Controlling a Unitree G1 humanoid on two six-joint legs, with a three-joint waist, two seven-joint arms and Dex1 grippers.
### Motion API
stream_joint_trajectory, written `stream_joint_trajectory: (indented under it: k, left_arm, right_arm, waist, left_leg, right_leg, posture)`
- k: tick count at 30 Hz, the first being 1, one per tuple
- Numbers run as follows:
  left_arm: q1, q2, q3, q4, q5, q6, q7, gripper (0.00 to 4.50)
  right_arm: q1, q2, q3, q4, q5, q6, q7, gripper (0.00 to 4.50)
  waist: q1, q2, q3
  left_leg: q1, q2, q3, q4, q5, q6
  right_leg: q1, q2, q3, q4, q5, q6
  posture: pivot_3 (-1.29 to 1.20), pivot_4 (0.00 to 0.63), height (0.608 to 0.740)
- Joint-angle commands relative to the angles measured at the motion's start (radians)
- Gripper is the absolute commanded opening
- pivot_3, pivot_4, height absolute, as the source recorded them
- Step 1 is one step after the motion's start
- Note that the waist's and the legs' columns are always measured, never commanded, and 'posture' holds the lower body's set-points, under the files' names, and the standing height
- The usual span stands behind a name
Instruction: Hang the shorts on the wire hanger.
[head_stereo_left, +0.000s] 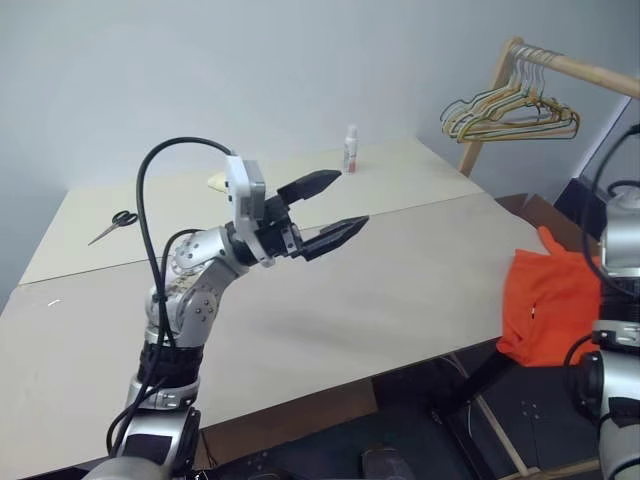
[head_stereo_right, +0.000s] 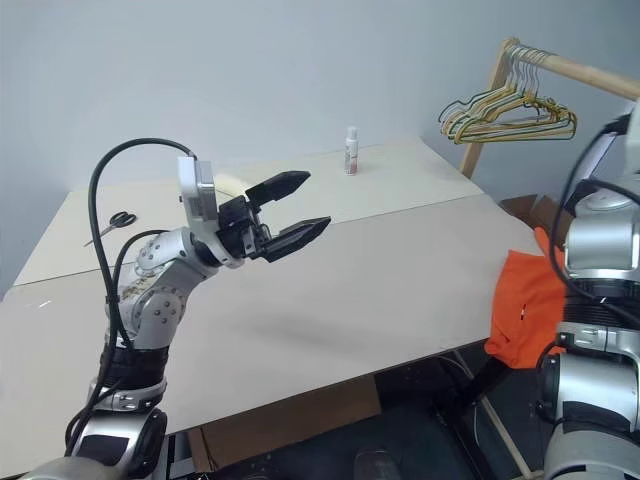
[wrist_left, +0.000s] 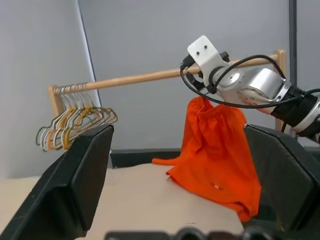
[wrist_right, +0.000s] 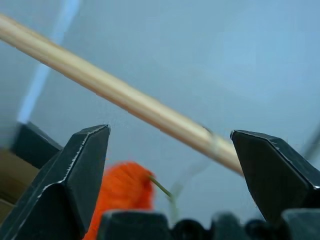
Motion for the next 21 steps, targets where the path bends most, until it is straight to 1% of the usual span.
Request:
stream_joint_trajectory:
  k: [1, 4, 6, 9, 11, 14, 16, 20, 21]
  left_arm:
    - [0.008, 0.058, 0.038, -0.001, 0.038, -0.025, 0.006, 4.5]
    - [0.04, 0.112, 0.056, 0.012, 0.068, -0.03, 0.007, 4.5]
    - [0.092, 0.174, 0.081, 0.009, 0.099, -0.017, 0.012, 4.5]
    - [0.139, 0.229, 0.086, 0.002, 0.151, 0.007, 0.058, 4.5]
    - [0.209, 0.257, 0.112, -0.035, 0.156, 0.011, 0.073, 4.5]
    - [0.266, 0.271, 0.13, -0.091, 0.146, 0.047, 0.109, 4.5]
    - [0.296, 0.278, 0.134, -0.126, 0.155, 0.081, 0.147, 4.5]
    - [0.32, 0.289, 0.122, -0.165, 0.167, 0.094, 0.165, 4.5]
    - [0.322, 0.29, 0.12, -0.17, 0.168, 0.094, 0.166, 4.5]
  right_arm:
    - [-0.009, 0.03, -0.001, -0.066, 0.073, -0.123, 0.154, 4.47]
    - [-0.01, 0.06, 0.0, -0.085, 0.149, -0.179, 0.306, 4.47]
    - [0.01, 0.075, 0.058, -0.146, 0.203, -0.19, 0.476, 4.47]
    - [0.041, 0.084, 0.109, -0.203, 0.245, -0.188, 0.635, 4.47]
    - [0.079, 0.089, 0.163, -0.256, 0.298, -0.173, 0.784, 4.47]
    - [0.124, 0.077, 0.21, -0.301, 0.331, -0.151, 0.921, 4.47]
    - [0.172, 0.059, 0.247, -0.332, 0.334, -0.151, 0.999, 4.47]
    - [0.241, 0.043, 0.263, -0.361, 0.325, -0.132, 1.065, 4.47]
    - [0.259, 0.038, 0.265, -0.367, 0.32, -0.128, 1.075, 4.47]
  waist:
    - [0.002, -0.002, 0.001]
    - [0.01, -0.003, 0.002]
    - [0.02, -0.004, 0.003]
    - [0.043, -0.008, 0.006]
    - [0.066, -0.009, 0.007]
    - [0.111, -0.013, 0.009]
    - [0.149, -0.015, 0.009]
    - [0.216, -0.017, 0.008]
    - [0.228, -0.017, 0.008]
  left_leg:
    - [0.0, 0.0, 0.0, 0.0, 0.0, 0.0]
    - [0.0, 0.0, -0.001, 0.0, 0.0, 0.0]
    - [0.0, 0.001, -0.001, 0.0, 0.0, 0.0]
    - [0.0, 0.002, -0.001, -0.002, 0.0, 0.0]
    - [0.0, 0.002, -0.002, -0.003, 0.0, -0.001]
    - [-0.002, 0.003, -0.002, -0.005, 0.0, -0.001]
    - [-0.012, 0.001, -0.004, -0.005, 0.003, -0.005]
    - [-0.031, -0.003, -0.008, -0.004, 0.01, -0.017]
    - [-0.032, -0.003, -0.008, -0.004, 0.01, -0.017]
  right_leg:
    - [0.0, 0.0, 0.0, 0.0, 0.0, 0.0]
    - [0.0, 0.0, 0.0, 0.0, 0.0, 0.0]
    - [-0.001, 0.0, -0.001, 0.001, 0.0, 0.0]
    - [-0.003, 0.0, -0.001, 0.001, 0.0, -0.001]
    - [-0.004, 0.0, -0.002, 0.001, 0.001, -0.001]
    - [-0.008, -0.001, -0.003, 0.002, 0.0, -0.002]
    - [-0.017, -0.002, -0.004, 0.003, 0.001, -0.003]
    - [-0.036, -0.005, -0.009, 0.004, 0.002, -0.005]
    - [-0.037, -0.006, -0.01, 0.003, 0.002, -0.005]
  posture:
    - [-0.05, 0.0, 0.74]
    - [-0.02, 0.0, 0.74]
    - [0.0, 0.0, 0.74]
    - [0.05, 0.0, 0.74]
    - [0.07, 0.0, 0.74]
    - [0.12, 0.0, 0.74]
    - [0.15, 0.0, 0.74]
    - [0.2, 0.0, 0.74]
    - [0.2, 0.0, 0.74]
